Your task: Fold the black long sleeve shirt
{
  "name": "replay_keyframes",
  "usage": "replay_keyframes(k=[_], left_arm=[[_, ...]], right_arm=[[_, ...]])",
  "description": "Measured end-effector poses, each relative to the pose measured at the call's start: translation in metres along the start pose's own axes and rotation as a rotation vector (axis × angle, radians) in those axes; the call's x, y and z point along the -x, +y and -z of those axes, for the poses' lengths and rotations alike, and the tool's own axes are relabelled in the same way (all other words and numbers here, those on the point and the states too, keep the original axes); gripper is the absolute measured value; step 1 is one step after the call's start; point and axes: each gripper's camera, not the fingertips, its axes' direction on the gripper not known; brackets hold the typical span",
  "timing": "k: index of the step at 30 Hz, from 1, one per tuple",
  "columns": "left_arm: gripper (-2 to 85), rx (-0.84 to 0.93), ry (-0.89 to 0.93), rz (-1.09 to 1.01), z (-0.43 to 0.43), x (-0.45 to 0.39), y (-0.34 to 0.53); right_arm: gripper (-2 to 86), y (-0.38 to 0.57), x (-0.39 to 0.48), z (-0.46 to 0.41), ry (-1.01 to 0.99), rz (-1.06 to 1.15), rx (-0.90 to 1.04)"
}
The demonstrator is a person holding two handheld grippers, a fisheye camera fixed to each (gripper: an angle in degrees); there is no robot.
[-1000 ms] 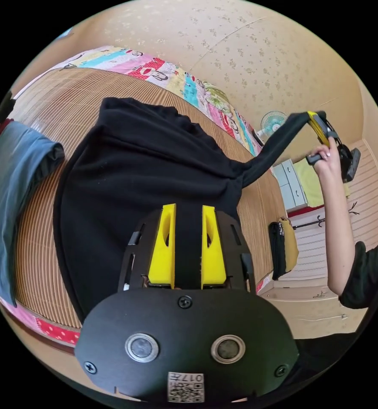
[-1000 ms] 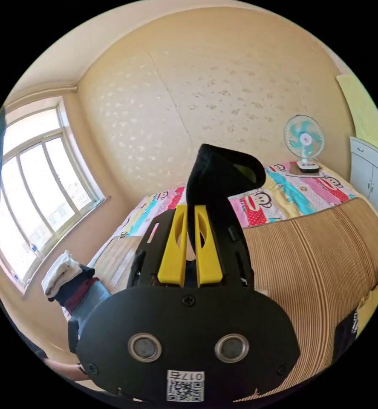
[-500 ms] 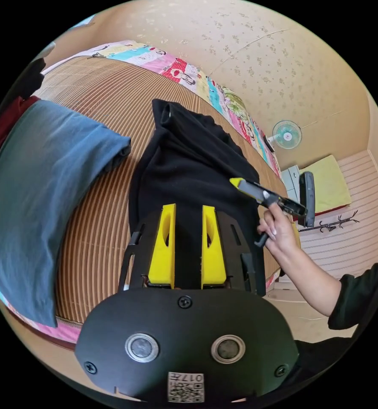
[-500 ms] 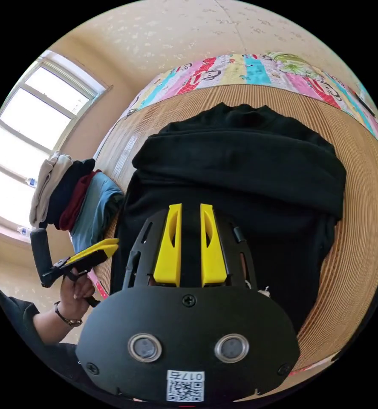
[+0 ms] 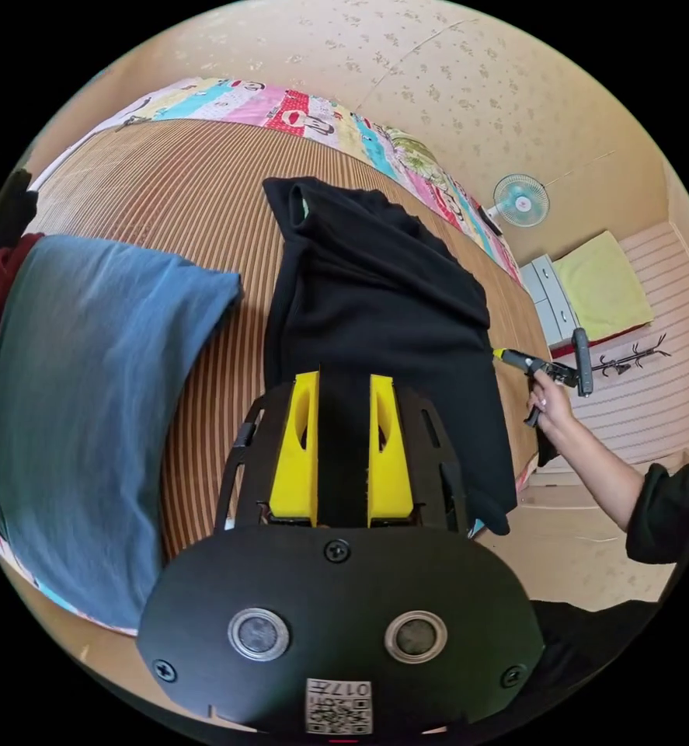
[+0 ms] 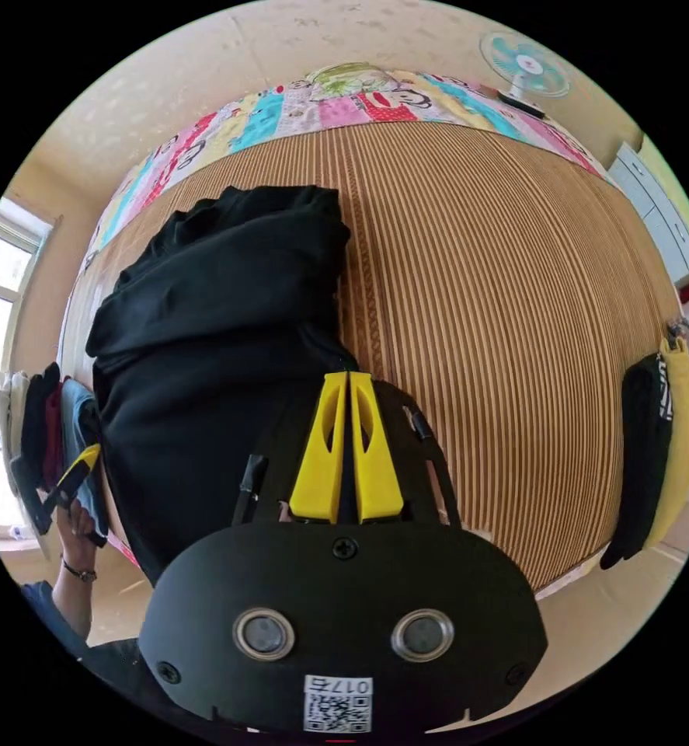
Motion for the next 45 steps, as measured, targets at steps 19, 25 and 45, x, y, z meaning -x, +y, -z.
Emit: replay_keyframes(k=[19, 25, 45], left_arm=[[11.6, 0.485, 0.159, 0.149, 0.044, -0.010, 0.070], [5.9, 0.579, 0.151, 0.153, 0.051, -0.002, 0.054], [0.0, 0.401, 1.069, 0.213, 0.193, 0.100, 0.100]], right_arm=[[11.0, 0.173, -0.134, 0.023, -0.206, -0.110, 0.382], [10.5, 0.178, -0.156, 0.018, -0.197, -0.117, 0.434], [2.8, 0.241, -0.320, 0.132, -0.852, -0.265, 0.189]])
